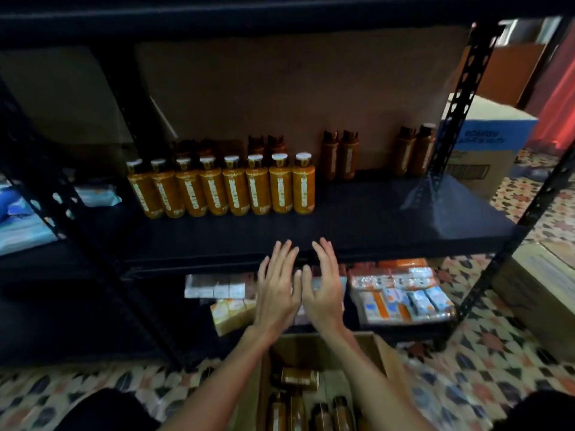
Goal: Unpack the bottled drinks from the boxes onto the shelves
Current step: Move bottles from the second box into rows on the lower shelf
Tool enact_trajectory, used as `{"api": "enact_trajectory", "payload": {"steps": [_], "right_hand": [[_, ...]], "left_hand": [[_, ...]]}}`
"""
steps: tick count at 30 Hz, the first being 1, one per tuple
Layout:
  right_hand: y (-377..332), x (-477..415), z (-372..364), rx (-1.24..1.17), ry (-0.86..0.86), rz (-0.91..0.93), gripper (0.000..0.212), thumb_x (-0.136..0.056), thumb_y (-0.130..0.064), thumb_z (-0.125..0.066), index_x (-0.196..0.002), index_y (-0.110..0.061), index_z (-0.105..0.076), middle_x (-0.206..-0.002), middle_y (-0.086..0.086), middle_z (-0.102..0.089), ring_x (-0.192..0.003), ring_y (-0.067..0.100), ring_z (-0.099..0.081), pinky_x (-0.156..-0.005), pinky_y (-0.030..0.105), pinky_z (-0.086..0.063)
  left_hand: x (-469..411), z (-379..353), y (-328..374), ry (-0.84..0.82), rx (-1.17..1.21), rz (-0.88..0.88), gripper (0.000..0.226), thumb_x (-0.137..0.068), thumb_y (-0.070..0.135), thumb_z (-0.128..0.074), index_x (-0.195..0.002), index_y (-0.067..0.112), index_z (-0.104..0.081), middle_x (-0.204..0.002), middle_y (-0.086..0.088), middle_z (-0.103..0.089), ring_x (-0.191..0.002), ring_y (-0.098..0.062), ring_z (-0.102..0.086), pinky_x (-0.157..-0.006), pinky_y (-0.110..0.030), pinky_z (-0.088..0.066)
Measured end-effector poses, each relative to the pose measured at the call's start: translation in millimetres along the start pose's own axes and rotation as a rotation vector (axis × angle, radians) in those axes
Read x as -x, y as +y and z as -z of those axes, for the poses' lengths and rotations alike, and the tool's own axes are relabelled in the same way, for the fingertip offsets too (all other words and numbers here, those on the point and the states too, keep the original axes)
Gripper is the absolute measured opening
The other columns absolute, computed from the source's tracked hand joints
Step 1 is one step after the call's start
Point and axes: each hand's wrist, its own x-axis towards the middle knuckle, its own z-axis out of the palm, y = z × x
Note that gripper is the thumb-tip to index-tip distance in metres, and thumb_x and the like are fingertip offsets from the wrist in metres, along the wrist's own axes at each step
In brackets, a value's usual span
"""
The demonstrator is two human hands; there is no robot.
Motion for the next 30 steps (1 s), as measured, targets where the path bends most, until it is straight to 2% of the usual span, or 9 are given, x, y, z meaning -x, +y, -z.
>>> {"api": "enact_trajectory", "payload": {"steps": [9,14,16,18,20,21,23,26,30], "right_hand": [[58,122,-1,0.051,-0.148,-0.265,0.047,-0.103,-0.016,-0.053,-0.148,-0.025,-0.043,-0.155,-0.003,-0.04,-0.145,0.007,-0.034,-0.115,0.008,-0.023],[86,164,7,0.129,-0.259,-0.41,0.043,-0.1,-0.015,-0.054,-0.142,-0.021,-0.051,-0.143,-0.01,-0.048,-0.132,0.0,-0.045,-0.11,0.017,-0.036],[99,177,10,0.2,-0.38,-0.493,0.034,-0.1,-0.016,-0.055,-0.133,-0.02,-0.059,-0.131,-0.009,-0.055,-0.121,0.003,-0.052,-0.103,0.019,-0.042],[119,191,14,0.254,-0.572,-0.656,0.023,-0.101,-0.019,-0.054,-0.121,-0.018,-0.066,-0.116,-0.006,-0.062,-0.102,0.007,-0.06,-0.091,0.02,-0.048],[136,205,20,0.307,-0.737,-0.812,0.017,-0.103,-0.023,-0.053,-0.103,-0.019,-0.07,-0.099,-0.005,-0.067,-0.086,0.01,-0.064,-0.082,0.028,-0.056],[143,211,25,0.339,-0.801,-0.861,0.018,-0.103,-0.023,-0.052,-0.096,-0.02,-0.069,-0.093,-0.003,-0.067,-0.081,0.01,-0.064,-0.075,0.03,-0.057],[155,220,32,0.379,-0.863,-0.941,0.018,-0.103,-0.022,-0.052,-0.09,-0.025,-0.064,-0.089,-0.002,-0.066,-0.079,0.008,-0.063,-0.064,0.023,-0.05],[176,226,35,0.391,-0.873,-1.043,0.01,-0.102,-0.025,-0.054,-0.099,-0.025,-0.064,-0.094,-0.003,-0.066,-0.082,0.008,-0.065,-0.064,0.023,-0.05],[203,229,29,0.404,-0.885,-1.126,0.013,-0.101,-0.029,-0.057,-0.108,-0.022,-0.065,-0.097,-0.001,-0.067,-0.086,0.012,-0.066,-0.07,0.03,-0.057]], "left_hand": [[127,-46,-18,-0.246,0.037,0.207,0.051,-0.105,0.039,-0.026,-0.151,0.021,-0.037,-0.158,0.006,-0.034,-0.149,-0.002,-0.019,-0.122,-0.035,-0.018],[169,-65,-30,-0.523,0.039,0.275,0.042,-0.105,0.032,-0.033,-0.144,0.022,-0.047,-0.15,0.005,-0.045,-0.143,-0.008,-0.033,-0.117,-0.035,-0.027],[181,-73,-37,-0.707,0.045,0.329,0.033,-0.104,0.025,-0.039,-0.131,0.019,-0.059,-0.136,0.002,-0.057,-0.128,-0.014,-0.05,-0.106,-0.034,-0.039],[192,-81,-48,-0.892,0.076,0.471,0.023,-0.104,0.022,-0.043,-0.11,0.02,-0.066,-0.109,0.0,-0.067,-0.097,-0.014,-0.065,-0.085,-0.032,-0.053],[204,-85,-57,-1.014,0.101,0.639,0.022,-0.104,0.022,-0.046,-0.093,0.022,-0.065,-0.085,0.001,-0.066,-0.068,-0.009,-0.06,-0.06,-0.025,-0.05],[210,-88,-61,-1.043,0.09,0.698,0.023,-0.104,0.021,-0.046,-0.087,0.02,-0.063,-0.08,0.002,-0.063,-0.063,-0.007,-0.056,-0.056,-0.022,-0.046],[218,-96,-68,-1.094,0.067,0.766,0.027,-0.104,0.015,-0.046,-0.079,0.016,-0.059,-0.075,0.001,-0.058,-0.06,-0.007,-0.05,-0.053,-0.018,-0.041],[224,-115,-76,-1.136,0.08,0.847,0.031,-0.103,0.012,-0.045,-0.074,0.016,-0.055,-0.073,0.001,-0.054,-0.059,-0.008,-0.047,-0.051,-0.019,-0.038],[231,-133,-92,-1.137,0.088,0.956,0.016,-0.1,0.014,-0.05,-0.091,0.013,-0.064,-0.084,-0.003,-0.063,-0.069,-0.012,-0.058,-0.057,-0.025,-0.045]]}}
